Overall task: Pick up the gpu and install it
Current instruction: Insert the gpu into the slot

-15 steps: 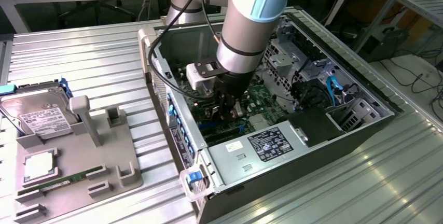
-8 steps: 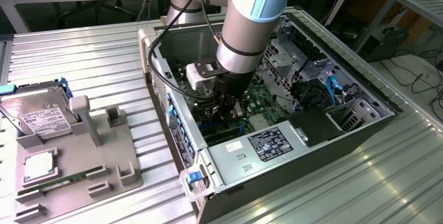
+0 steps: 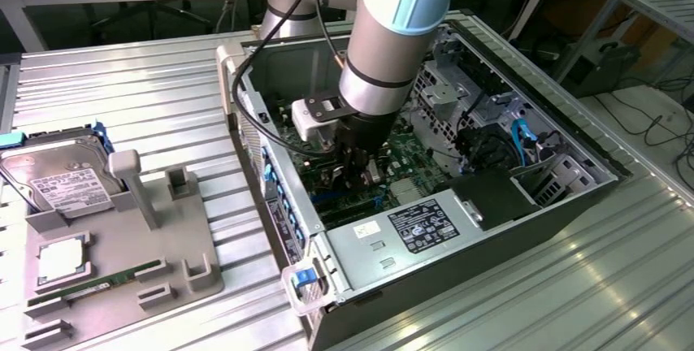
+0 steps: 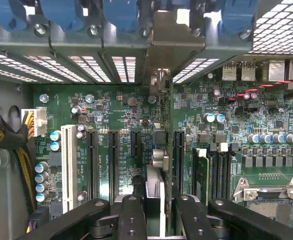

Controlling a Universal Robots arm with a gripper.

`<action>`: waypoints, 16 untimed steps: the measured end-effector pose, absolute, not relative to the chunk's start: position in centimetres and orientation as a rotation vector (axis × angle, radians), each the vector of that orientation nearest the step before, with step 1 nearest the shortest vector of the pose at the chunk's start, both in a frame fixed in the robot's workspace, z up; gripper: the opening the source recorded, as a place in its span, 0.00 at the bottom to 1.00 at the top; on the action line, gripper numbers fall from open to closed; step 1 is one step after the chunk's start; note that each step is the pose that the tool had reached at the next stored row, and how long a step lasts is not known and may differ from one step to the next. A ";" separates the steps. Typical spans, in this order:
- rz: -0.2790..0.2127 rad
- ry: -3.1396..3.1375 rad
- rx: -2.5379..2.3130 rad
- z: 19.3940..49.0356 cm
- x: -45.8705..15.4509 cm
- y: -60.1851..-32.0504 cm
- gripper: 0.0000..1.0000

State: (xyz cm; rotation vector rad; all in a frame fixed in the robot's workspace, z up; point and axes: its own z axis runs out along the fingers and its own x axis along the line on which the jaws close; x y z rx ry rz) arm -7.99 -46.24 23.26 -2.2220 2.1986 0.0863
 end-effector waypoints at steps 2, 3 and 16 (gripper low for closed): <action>0.086 2.199 -2.222 23.4 -8.0 -46.2 0.28; 0.086 2.199 -2.222 23.4 -8.0 -46.2 0.28; 0.086 2.199 -2.222 23.7 -8.0 -46.2 0.28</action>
